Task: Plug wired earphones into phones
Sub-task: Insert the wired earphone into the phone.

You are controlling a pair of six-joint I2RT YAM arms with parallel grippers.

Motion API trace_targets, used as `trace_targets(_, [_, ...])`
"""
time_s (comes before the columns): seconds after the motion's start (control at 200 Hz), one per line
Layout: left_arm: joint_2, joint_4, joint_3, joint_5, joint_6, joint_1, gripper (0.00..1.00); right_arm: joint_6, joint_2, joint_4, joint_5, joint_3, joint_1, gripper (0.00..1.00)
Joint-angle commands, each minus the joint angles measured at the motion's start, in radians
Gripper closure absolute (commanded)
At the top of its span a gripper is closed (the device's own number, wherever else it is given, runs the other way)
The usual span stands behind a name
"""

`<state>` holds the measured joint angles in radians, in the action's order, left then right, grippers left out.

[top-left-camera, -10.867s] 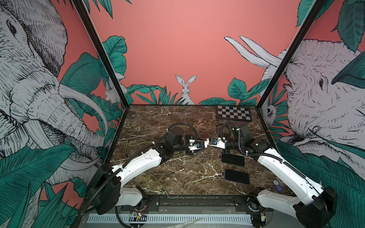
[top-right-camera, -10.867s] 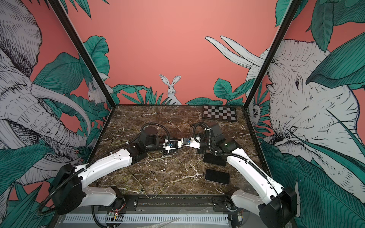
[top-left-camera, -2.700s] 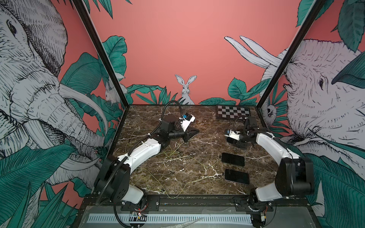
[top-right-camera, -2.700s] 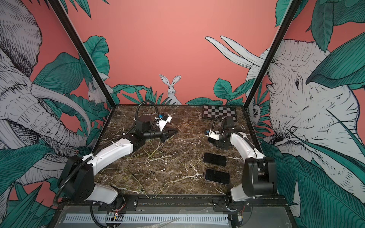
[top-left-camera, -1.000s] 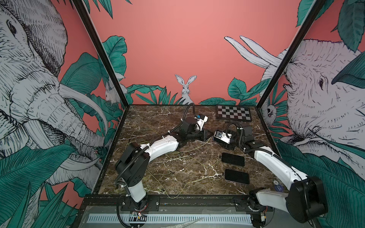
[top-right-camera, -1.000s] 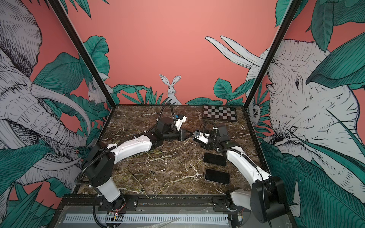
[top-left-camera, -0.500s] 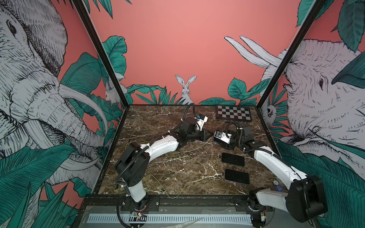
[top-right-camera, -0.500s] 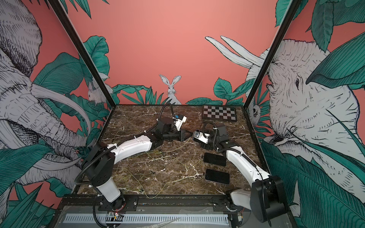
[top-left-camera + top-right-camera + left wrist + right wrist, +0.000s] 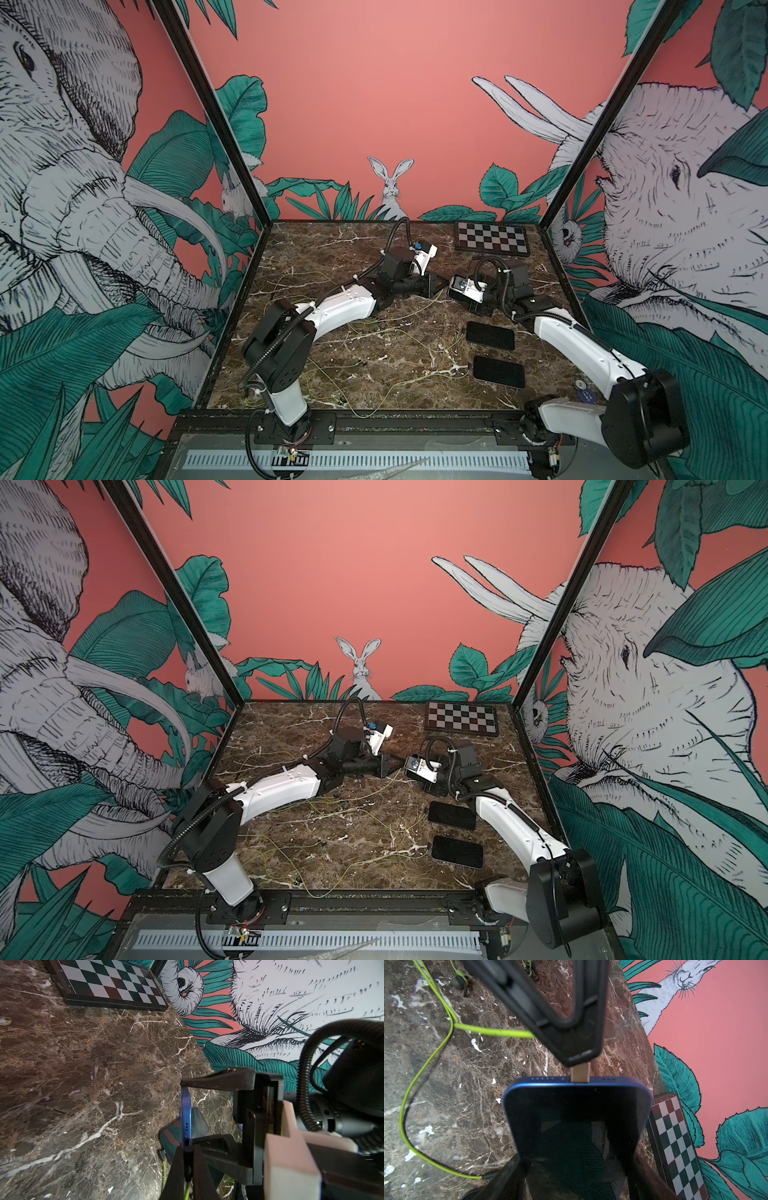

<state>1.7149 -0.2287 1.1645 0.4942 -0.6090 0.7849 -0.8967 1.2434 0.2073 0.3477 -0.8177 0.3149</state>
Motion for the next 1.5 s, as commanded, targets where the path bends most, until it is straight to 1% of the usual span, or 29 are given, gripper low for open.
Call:
trace_targets(0.0, [-0.020, 0.023, 0.013, -0.016, 0.020, 0.005, 1.00, 0.004, -0.024, -0.054, 0.023, -0.037, 0.009, 0.33])
trace_targets(0.675, [-0.011, 0.093, 0.024, -0.041, 0.066, 0.013, 1.00, 0.024, -0.021, -0.046, 0.018, -0.067, 0.024, 0.34])
trace_targets(0.79, [-0.002, 0.109, 0.031, -0.045, 0.074, 0.017, 1.00, 0.024, -0.019, -0.030, 0.012, -0.082, 0.039, 0.34])
trace_targets(0.97, [0.011, 0.101, 0.038, -0.032, 0.054, 0.020, 1.00, 0.028, -0.018, -0.024, 0.001, -0.098, 0.063, 0.34])
trace_targets(1.115, [0.015, 0.133, 0.048, -0.040, 0.074, 0.024, 1.00, 0.023, -0.012, -0.012, -0.012, -0.110, 0.080, 0.34])
trace_targets(1.3, [0.036, 0.135, 0.050, -0.028, 0.063, 0.027, 1.00, 0.034, -0.009, -0.027, -0.014, -0.120, 0.097, 0.35])
trace_targets(1.495, [0.050, 0.146, 0.050, -0.037, 0.079, 0.030, 1.00, 0.047, -0.007, -0.030, -0.012, -0.133, 0.108, 0.36])
